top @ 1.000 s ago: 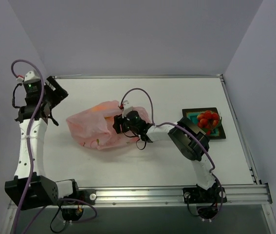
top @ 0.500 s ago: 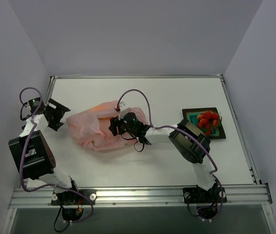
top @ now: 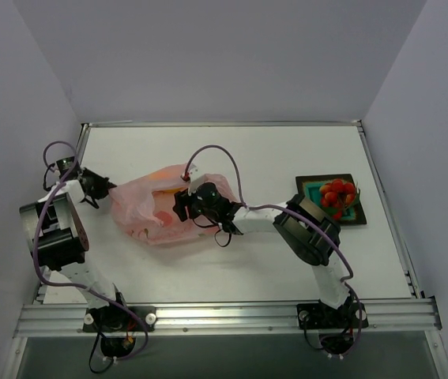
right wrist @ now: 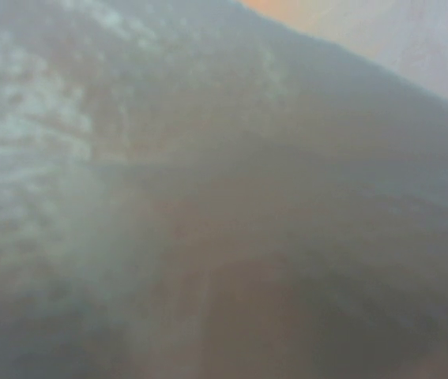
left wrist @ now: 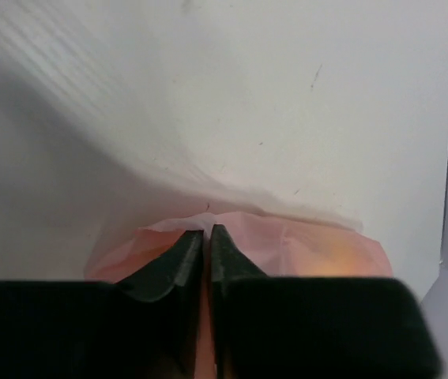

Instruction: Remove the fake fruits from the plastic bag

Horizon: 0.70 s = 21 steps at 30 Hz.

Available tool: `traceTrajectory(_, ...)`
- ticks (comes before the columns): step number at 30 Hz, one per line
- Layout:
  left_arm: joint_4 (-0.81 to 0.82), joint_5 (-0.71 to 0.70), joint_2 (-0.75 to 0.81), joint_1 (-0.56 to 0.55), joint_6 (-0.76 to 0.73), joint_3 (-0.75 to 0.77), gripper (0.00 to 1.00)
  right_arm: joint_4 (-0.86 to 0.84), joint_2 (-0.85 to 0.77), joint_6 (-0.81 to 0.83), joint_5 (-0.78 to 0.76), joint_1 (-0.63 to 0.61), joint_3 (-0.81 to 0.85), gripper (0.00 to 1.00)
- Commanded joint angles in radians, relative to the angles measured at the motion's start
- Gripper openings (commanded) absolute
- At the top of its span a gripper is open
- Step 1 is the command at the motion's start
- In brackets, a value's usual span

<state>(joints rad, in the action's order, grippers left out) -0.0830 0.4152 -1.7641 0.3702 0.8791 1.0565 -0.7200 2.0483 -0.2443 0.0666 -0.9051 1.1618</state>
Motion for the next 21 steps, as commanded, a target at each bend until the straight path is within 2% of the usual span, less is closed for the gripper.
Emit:
traceTrajectory(1,0.033,0.028,-0.009,-0.042,-0.031,0.118,0.03,-0.004,-0.057,0.022,-0.027,-0.012,0.029,0.57)
traceTrajectory(4,0.028,0.014,0.046,-0.066,-0.049,0.137,0.02,-0.009,-0.074,0.023,-0.037,-0.012,0.016,0.57)
traceTrajectory(9,0.116,0.086,0.222,-0.070,0.000,0.060,0.02,-0.048,-0.152,0.025,-0.102,-0.014,-0.043,0.57)
traceTrajectory(12,0.163,0.100,0.340,-0.082,0.012,-0.035,0.02,-0.061,-0.197,0.039,-0.142,-0.014,-0.076,0.57)
traceTrajectory(13,0.228,0.112,0.395,-0.083,0.020,-0.074,0.02,-0.074,-0.206,0.039,-0.154,-0.014,-0.088,0.58)
traceTrajectory(14,0.255,0.105,0.417,-0.085,0.023,-0.155,0.02,-0.093,-0.220,0.037,-0.165,-0.014,-0.105,0.58)
traceTrajectory(15,0.265,0.088,0.428,-0.089,0.005,-0.182,0.02,-0.132,-0.220,0.030,-0.171,-0.015,-0.120,0.58)
traceTrajectory(16,0.211,0.051,0.407,-0.088,-0.005,-0.191,0.02,-0.137,-0.212,0.010,-0.169,-0.012,-0.129,0.59)
traceTrajectory(18,0.186,0.104,0.347,-0.059,0.032,-0.161,0.02,-0.080,-0.177,0.005,-0.160,-0.008,-0.100,0.59)
traceTrajectory(19,0.224,0.138,0.318,-0.059,0.053,-0.158,0.02,-0.075,-0.172,0.005,-0.159,-0.009,-0.093,0.59)
traceTrajectory(21,0.215,0.136,0.345,-0.079,0.066,-0.155,0.02,-0.084,-0.192,0.007,-0.159,-0.014,-0.103,0.59)
